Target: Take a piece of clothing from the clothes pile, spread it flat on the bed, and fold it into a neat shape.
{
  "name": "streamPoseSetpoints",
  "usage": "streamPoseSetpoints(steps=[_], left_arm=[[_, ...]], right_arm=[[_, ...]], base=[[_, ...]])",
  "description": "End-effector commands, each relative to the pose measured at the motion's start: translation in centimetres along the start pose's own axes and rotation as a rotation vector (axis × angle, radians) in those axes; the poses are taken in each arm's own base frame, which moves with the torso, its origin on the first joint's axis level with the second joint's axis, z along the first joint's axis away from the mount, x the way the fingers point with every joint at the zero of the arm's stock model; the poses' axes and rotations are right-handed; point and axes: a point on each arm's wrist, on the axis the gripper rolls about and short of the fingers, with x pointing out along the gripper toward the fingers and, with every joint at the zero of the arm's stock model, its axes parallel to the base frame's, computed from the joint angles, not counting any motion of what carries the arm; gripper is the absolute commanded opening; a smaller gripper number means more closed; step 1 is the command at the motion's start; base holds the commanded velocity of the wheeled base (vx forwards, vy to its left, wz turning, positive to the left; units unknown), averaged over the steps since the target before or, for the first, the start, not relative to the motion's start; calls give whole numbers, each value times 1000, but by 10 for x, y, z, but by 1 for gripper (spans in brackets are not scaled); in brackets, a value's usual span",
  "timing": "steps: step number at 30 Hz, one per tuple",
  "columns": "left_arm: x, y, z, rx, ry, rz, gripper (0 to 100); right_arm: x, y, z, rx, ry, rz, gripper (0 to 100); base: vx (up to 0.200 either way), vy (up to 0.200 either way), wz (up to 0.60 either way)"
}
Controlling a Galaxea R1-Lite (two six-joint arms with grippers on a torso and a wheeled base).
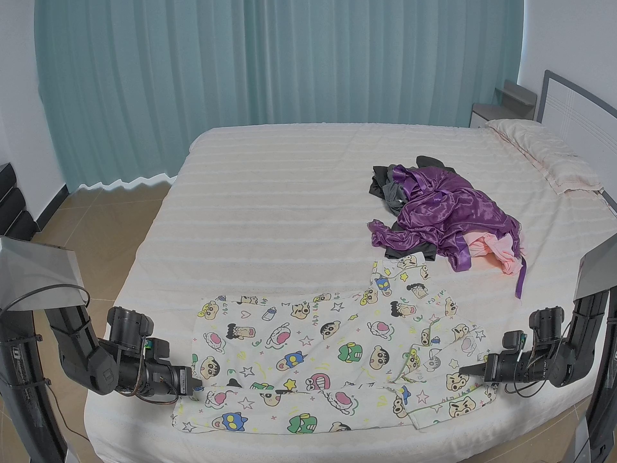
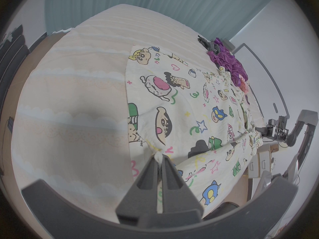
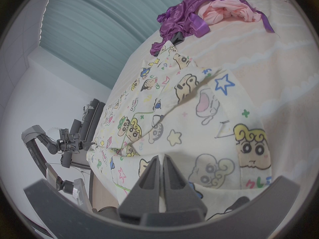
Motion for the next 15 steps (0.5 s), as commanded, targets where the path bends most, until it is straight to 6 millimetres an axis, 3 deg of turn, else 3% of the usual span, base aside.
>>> streamPoseSetpoints(steps=[1,15], left_arm=[[0,-1,4,-17,-22,17,0],[4,-1,15,-36,-64,49,0]], right_arm=[[-2,1,5,-11,-32,5,0],[3,2,13,-42,-80,15,0]], base=[[0,0,0],[0,0,0]])
